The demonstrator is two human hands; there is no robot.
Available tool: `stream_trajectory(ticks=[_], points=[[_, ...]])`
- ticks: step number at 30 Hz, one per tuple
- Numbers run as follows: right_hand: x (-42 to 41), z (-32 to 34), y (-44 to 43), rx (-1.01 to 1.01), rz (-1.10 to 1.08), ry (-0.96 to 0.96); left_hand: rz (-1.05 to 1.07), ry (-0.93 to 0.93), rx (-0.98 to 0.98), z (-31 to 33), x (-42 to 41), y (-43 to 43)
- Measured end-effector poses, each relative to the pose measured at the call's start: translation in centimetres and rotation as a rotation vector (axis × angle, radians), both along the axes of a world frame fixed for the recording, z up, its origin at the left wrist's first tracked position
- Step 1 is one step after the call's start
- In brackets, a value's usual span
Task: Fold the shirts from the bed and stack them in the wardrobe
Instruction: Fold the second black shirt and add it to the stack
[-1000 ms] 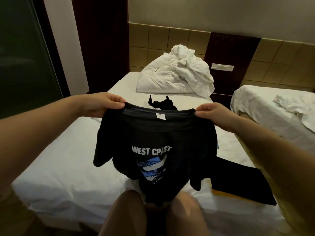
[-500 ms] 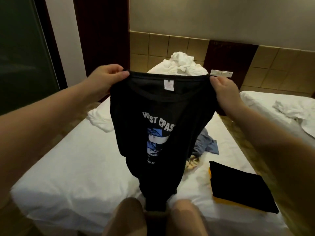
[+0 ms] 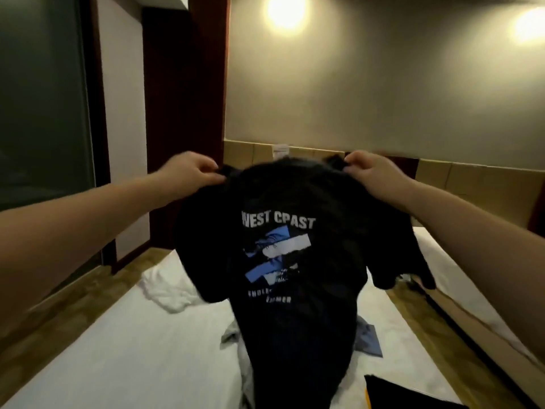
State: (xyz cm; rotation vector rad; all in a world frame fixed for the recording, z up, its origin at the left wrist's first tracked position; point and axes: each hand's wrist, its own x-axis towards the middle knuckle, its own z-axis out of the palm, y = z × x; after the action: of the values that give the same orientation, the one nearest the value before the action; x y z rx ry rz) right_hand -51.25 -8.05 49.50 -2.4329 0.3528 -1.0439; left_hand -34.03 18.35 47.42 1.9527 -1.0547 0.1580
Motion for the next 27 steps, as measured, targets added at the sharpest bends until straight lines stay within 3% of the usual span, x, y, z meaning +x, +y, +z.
stream_trajectory(ticks=[1, 4, 7, 12, 14, 16, 24, 27], points=[[0.0, 0.6, -0.3, -0.039, -0.029, 0.028, 0.013, -0.030, 0.021, 0.3, 0.0, -0.2], [-1.3, 3.7, -0.3, -0.050, -0.151, -0.195, 0.025, 0.005, -0.203, 2.8, -0.4, 0.0], [-2.2, 5.6, 0.1, -0.109, -0.256, -0.282, -0.015, 0.031, -0.284, 4.9, -1.2, -0.2], [-4.6, 7.0, -0.6, -0.305, -0.418, -0.261, 0.138, -0.335, -0.063, 7.7, -2.1, 0.4], [-5.7, 7.0, -0.9, -0.409, -0.442, -0.255, 0.093, -0.345, -0.048, 8.8, -2.3, 1.6], [-6.1, 6.7, -1.1, -0.506, -0.451, -0.211, 0.020, -0.256, -0.025, 9.3, -2.1, 2.4], [-5.6, 5.8, -1.4, -0.284, -0.357, -0.144, -0.478, 0.394, -0.020, 7.3, -0.7, 2.4], [-5.8, 5.8, -1.7, -0.198, -0.294, -0.151, -0.517, 0.431, 0.003, 6.9, -0.1, 2.2]])
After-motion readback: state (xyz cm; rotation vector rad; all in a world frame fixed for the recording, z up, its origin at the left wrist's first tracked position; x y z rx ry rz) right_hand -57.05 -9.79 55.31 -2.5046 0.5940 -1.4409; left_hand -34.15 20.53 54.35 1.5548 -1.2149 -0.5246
